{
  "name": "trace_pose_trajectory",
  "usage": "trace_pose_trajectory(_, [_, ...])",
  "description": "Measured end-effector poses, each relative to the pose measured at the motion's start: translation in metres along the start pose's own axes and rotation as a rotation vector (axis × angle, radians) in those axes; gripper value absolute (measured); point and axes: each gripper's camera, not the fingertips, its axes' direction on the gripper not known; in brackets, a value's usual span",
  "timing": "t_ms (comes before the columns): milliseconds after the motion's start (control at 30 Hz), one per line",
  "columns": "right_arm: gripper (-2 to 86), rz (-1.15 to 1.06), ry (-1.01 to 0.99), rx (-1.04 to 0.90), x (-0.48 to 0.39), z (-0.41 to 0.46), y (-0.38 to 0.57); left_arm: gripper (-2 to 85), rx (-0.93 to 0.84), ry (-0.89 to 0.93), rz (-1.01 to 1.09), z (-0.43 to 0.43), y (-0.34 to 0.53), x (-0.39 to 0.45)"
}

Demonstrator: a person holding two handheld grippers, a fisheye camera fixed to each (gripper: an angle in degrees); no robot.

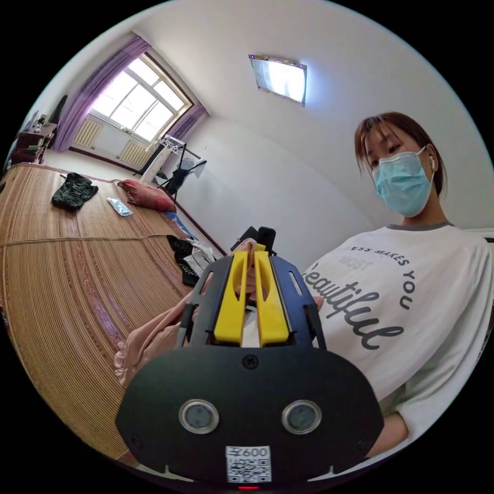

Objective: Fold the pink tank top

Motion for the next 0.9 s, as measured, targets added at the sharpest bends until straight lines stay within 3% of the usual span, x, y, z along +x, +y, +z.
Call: trace_pose_trajectory(900, [-0.8, -0.125, -0.02, -0.255, -0.008, -0.003, 0.035, 10.9, 0.171, 0.366, -0.521, -0.074, 0.013, -0.105])
